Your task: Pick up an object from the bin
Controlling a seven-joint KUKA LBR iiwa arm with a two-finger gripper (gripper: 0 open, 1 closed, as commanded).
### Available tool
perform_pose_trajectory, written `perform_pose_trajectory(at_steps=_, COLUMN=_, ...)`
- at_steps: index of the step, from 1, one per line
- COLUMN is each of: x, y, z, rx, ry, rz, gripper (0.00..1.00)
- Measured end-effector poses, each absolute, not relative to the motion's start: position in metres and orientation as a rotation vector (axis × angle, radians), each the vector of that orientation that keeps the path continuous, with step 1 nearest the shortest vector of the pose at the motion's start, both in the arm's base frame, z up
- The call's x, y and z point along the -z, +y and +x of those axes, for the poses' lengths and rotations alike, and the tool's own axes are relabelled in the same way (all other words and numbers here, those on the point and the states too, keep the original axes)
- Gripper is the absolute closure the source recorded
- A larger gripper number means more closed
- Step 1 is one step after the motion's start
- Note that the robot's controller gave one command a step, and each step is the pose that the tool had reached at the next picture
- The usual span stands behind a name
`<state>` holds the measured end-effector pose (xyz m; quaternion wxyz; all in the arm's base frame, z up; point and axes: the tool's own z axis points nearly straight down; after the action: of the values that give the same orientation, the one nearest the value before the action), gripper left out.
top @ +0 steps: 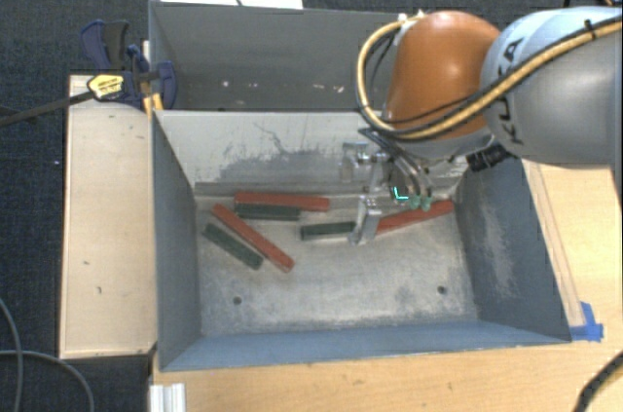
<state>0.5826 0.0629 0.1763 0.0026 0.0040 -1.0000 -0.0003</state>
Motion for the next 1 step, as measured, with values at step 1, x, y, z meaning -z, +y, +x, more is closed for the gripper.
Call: perform_pose_trajectory(at_steps=1, x=-0.0694, y=0.0214, z=0.5808, rx=0.0, ry=-3.135, rz=0.082, gripper=0.0)
